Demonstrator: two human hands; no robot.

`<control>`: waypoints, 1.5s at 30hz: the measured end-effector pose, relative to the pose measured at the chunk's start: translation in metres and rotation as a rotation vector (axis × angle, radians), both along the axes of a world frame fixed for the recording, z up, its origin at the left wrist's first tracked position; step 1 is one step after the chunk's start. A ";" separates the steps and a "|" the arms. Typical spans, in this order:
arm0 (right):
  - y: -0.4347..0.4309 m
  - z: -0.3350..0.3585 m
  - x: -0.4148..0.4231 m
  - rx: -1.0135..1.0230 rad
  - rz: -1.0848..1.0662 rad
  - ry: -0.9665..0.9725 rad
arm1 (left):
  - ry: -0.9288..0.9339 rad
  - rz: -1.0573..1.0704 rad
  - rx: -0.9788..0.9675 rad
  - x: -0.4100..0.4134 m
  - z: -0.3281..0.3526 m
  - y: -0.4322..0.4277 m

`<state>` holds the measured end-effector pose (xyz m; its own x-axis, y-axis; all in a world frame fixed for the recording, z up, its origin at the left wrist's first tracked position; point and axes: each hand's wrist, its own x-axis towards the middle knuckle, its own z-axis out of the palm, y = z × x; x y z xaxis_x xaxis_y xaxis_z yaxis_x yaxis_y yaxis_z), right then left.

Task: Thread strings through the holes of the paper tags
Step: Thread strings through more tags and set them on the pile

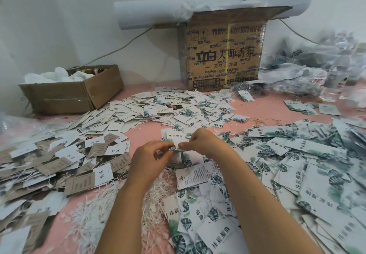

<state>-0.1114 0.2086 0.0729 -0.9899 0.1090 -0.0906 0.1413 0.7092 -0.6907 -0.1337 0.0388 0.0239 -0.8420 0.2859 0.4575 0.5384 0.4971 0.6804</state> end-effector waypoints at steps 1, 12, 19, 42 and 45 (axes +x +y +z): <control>0.000 0.001 -0.001 -0.023 -0.003 0.027 | -0.007 -0.007 0.010 0.000 0.000 0.000; 0.000 0.004 -0.002 -0.081 0.154 0.146 | -0.153 0.000 0.322 0.001 0.008 0.004; 0.016 -0.002 -0.001 0.459 -0.027 -0.002 | -0.180 0.003 0.312 -0.002 0.004 0.002; 0.013 -0.022 -0.005 0.549 -0.098 -0.154 | -0.189 0.090 0.291 -0.001 0.005 0.003; 0.011 -0.023 -0.004 0.566 -0.103 -0.165 | -0.195 0.088 0.293 -0.001 0.005 0.003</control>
<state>-0.1158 0.2194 0.0502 -0.9495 0.2796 -0.1426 0.3020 0.9375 -0.1727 -0.1343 0.0417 0.0286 -0.9369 0.0889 0.3381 0.3488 0.3040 0.8865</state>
